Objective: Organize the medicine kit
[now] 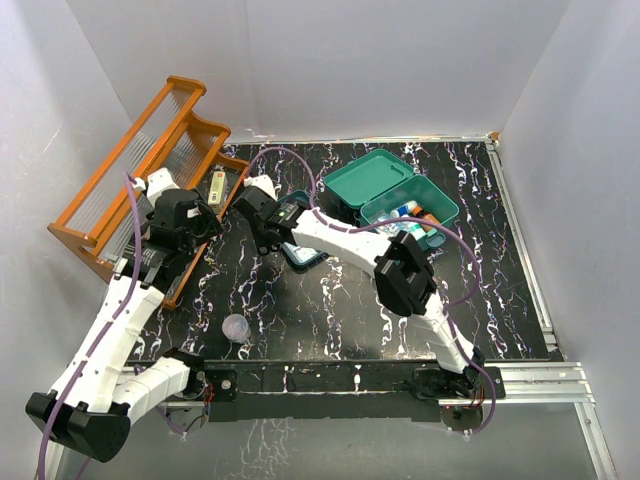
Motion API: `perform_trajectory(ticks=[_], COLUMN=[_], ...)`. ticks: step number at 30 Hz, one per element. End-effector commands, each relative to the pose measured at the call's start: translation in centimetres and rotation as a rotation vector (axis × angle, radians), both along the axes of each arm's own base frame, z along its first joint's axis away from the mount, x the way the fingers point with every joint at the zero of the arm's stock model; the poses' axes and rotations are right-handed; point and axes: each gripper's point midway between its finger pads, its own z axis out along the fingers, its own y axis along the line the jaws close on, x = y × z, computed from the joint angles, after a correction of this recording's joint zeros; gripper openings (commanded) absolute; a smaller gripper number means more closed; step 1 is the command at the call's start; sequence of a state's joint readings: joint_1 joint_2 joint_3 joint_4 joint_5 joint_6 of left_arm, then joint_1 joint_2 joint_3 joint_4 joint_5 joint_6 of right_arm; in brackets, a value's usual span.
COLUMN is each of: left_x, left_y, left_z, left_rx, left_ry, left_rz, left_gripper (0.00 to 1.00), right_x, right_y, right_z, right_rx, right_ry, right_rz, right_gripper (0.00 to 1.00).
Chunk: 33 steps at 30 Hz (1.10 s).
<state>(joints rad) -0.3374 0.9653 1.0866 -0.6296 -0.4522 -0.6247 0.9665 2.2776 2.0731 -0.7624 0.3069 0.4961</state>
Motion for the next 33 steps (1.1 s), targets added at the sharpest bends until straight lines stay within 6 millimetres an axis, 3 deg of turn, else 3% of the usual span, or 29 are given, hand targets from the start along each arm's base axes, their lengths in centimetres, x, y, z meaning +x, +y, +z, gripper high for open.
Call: perform_trajectory(ticks=[1,4,9,17,24,33], left_x=[0.4,0.6,0.9,2.1,3.5,5.4], left_y=[0.1,-0.1,-0.8,-3.4,-5.0,-5.7], left_z=[1.6,1.5,1.2,0.5,-0.1,-0.7], left_rx=[-0.012,-0.017,-0.032,-0.083,-0.107,-0.093], left_ry=[-0.038,-0.035,-0.025,-0.013,0.009,0.009], left_rz=[0.015,0.008,-0.017,-0.133,-0.188,-0.204], left_gripper=[0.59,0.59,0.58,0.58,0.58,0.58], right_x=[2.2,3.3,5.2,6.5,7.7,8.3], right_y=[-2.1,-4.6,-9.0,-12.2,-12.4,-11.3], right_z=[5.7,6.3,5.7,2.4,0.4,-0.7], right_rx=[0.017,-0.003,-0.065,-0.109,-0.145,-0.113], right_ry=[-0.161,-0.178,-0.19,-0.145,-0.167,-0.121], right_rz=[-0.079,-0.126,-0.135,0.027,0.125,0.164], right_gripper=[0.1,0.1,0.1,0.11,0.11,0.12])
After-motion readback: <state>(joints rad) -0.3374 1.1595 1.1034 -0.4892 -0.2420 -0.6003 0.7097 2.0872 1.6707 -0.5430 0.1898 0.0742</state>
